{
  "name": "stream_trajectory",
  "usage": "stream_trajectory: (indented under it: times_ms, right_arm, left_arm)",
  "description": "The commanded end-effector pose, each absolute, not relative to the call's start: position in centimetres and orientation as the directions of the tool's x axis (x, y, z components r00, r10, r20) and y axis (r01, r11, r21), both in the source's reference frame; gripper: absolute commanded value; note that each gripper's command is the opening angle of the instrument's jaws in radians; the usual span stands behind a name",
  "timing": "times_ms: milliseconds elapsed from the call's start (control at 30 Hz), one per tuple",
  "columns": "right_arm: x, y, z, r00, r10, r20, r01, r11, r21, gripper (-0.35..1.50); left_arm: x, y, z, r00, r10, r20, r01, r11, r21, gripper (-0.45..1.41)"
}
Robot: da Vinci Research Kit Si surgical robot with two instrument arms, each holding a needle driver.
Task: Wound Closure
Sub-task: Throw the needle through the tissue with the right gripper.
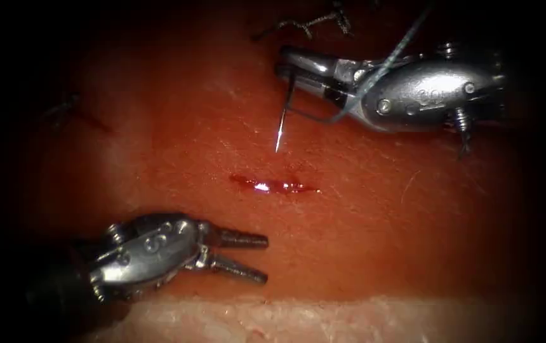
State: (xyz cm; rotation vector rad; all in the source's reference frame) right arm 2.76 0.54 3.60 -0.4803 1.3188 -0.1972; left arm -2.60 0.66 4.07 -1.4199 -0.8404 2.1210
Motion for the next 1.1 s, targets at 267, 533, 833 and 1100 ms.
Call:
stream_trajectory:
  times_ms: [267, 533, 833, 1100]
  right_arm:
    - [2.84, 0.37, 3.75, 0.246, -0.52, -0.818, -0.089, 0.828, -0.553, -0.35]
    - [2.86, -0.07, 3.84, 0.219, -0.614, -0.758, -0.044, 0.77, -0.637, -0.35]
    - [2.8, -0.25, 3.86, 0.212, -0.656, -0.725, 0.002, 0.742, -0.671, -0.35]
    - [2.78, 0.01, 3.66, 0.224, -0.538, -0.813, -0.051, 0.826, -0.561, -0.35]
  left_arm:
    - [-2.6, 0.66, 4.11, -0.369, 0.661, -0.653, -0.028, -0.71, -0.703, 0.24]
    - [-2.53, 0.67, 4.11, -0.368, 0.66, -0.655, -0.029, -0.712, -0.701, 0.22]
    - [-2.53, 0.71, 4.13, -0.368, 0.665, -0.65, -0.039, -0.709, -0.704, 0.21]
    - [-2.69, 0.79, 4.23, -0.366, 0.671, -0.645, -0.061, -0.709, -0.703, 0.21]
